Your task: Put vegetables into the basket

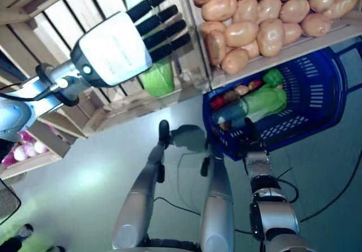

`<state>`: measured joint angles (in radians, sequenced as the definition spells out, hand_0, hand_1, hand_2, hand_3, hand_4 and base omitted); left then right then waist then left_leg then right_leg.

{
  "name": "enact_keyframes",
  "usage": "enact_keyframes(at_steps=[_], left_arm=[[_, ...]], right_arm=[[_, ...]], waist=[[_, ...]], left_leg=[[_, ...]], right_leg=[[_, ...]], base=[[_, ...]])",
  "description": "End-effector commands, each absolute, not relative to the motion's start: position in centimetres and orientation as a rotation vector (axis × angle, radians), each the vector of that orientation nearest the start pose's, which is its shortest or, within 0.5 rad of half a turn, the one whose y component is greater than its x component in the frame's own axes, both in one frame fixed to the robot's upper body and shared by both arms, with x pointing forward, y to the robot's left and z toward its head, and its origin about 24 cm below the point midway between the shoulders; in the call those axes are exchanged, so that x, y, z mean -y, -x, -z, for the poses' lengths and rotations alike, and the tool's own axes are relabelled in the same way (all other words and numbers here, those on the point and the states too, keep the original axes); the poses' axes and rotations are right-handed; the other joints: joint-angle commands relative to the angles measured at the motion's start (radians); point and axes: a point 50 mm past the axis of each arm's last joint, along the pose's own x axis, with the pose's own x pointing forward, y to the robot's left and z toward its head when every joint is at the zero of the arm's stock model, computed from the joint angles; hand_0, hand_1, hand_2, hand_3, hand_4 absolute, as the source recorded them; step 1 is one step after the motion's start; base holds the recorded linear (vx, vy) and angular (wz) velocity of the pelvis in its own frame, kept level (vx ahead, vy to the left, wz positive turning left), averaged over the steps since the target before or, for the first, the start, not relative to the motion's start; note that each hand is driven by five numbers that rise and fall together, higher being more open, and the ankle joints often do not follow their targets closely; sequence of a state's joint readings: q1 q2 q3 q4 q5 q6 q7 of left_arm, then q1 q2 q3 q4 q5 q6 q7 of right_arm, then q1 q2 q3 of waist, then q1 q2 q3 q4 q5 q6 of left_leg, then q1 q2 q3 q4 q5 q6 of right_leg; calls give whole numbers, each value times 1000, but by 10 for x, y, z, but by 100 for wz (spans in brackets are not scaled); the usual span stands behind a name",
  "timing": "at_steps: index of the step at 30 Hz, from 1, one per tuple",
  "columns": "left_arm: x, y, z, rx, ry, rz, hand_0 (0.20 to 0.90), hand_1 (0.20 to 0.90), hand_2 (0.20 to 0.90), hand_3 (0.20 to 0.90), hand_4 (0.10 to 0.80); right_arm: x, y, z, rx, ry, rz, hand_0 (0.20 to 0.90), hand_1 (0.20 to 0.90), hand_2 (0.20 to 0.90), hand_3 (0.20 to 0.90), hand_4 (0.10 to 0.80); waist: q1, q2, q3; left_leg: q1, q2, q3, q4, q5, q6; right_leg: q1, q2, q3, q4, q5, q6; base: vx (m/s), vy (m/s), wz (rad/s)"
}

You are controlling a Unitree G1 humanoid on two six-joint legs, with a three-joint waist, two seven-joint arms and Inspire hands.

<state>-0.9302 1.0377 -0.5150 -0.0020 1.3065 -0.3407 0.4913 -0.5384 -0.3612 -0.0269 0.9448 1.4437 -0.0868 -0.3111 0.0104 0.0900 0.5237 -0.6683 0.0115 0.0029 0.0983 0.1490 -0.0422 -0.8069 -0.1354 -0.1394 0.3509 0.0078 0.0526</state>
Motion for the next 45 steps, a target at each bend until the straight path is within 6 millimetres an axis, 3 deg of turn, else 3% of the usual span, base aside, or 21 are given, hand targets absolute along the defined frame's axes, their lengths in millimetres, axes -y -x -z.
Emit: enact_keyframes(at_steps=[1, 6, 12, 23, 35, 41, 45], left_arm=[[-143, -286, -327, -2157, 2876, 289, 900, 900, 900, 900, 800], [-145, -293, -330, -2003, 3006, 257, 900, 900, 900, 900, 800], [-143, -290, -335, -1980, 3060, 305, 900, 900, 900, 900, 800], [-151, -282, -341, -2239, 2844, 488, 900, 900, 900, 900, 800], [-167, -295, -334, -2055, 3006, 402, 900, 900, 900, 900, 800], [-180, -305, -332, -1792, 3224, 468, 900, 900, 900, 900, 800], [-184, -306, -332, -1765, 3269, 496, 900, 900, 900, 900, 800]], right_arm=[[281, -289, 22, -297, -918, 770, 900, 900, 900, 900, 800], [288, -271, 40, -340, -885, 777, 900, 900, 900, 900, 800], [281, -260, 53, -359, -885, 750, 900, 900, 900, 900, 800], [263, -266, 51, -349, -856, 695, 900, 900, 900, 900, 800], [260, -267, 49, -338, -844, 687, 900, 900, 900, 900, 800], [260, -265, 50, -333, -838, 669, 900, 900, 900, 900, 800], [258, -267, 48, -330, -837, 659, 900, 900, 900, 900, 800]], waist=[[-22, -10, -4], [-29, -24, -4], [-30, -37, -4], [-19, -54, -4], [-14, -59, -4], [-15, -52, -4], [-16, -46, -4]], left_leg=[[-54, -60, 43, 79, -42, 4], [-45, -55, 51, 76, -45, 3], [-41, -55, 52, 72, -50, 3], [-29, -60, 39, 58, -48, 1], [-44, -56, 33, 64, -50, -2], [-44, -57, 32, 75, -62, -4], [-53, -57, 32, 74, -52, -4]], right_leg=[[74, 42, -1, -123, 103, 25], [86, 45, 4, -135, 105, 27], [91, 49, 8, -144, 106, 28], [106, 52, -3, -149, 101, 25], [93, 54, -11, -145, 102, 27], [91, 53, -13, -136, 91, 29], [84, 52, -13, -138, 99, 28]], base=[[2, 21, -8], [3, 1, -1], [1, 0, -1], [6, -4, 0], [2, -18, 0], [5, -3, 0], [0, 0, 0]])
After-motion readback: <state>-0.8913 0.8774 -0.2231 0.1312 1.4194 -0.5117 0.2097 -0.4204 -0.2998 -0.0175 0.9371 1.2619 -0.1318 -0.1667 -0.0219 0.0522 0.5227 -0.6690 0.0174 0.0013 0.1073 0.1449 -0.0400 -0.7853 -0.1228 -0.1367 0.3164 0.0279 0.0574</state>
